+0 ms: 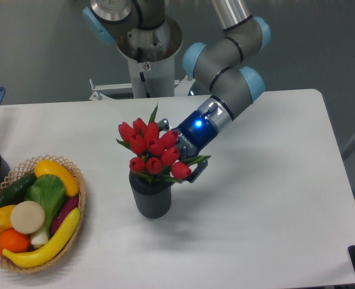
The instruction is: Insert the flowers into the vase
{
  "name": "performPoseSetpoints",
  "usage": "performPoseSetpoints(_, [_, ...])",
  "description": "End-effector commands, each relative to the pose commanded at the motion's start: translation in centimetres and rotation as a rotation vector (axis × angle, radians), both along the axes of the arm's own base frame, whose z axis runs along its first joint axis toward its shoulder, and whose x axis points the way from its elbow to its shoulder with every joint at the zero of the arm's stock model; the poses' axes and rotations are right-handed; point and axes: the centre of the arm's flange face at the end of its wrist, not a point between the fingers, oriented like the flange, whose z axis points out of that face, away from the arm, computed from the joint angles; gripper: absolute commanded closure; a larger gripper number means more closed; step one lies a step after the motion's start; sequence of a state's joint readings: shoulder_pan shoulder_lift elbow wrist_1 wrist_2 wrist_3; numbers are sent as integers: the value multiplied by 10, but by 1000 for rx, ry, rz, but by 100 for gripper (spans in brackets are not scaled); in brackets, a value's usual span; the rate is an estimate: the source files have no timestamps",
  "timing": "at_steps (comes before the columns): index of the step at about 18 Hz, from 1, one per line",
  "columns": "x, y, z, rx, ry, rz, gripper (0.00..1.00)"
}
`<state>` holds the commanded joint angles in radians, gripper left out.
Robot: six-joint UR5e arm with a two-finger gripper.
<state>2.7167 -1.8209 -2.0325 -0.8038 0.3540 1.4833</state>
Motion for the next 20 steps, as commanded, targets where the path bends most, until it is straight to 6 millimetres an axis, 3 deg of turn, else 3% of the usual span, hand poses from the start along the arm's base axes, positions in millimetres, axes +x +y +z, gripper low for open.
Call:
performPoseSetpoints(6, [-5,-15,8,-126,102,30,0])
performPoseSetpoints(10, [-5,-32,28,-141,150,67,0])
performPoseSetpoints(14, [-18,-60,46,-230,238,137,0])
performPoseSetpoints(18, [-44,-109,69,-332,317,262,0])
performPoseSetpoints(20, [-28,-109,72,-334,299,271,0])
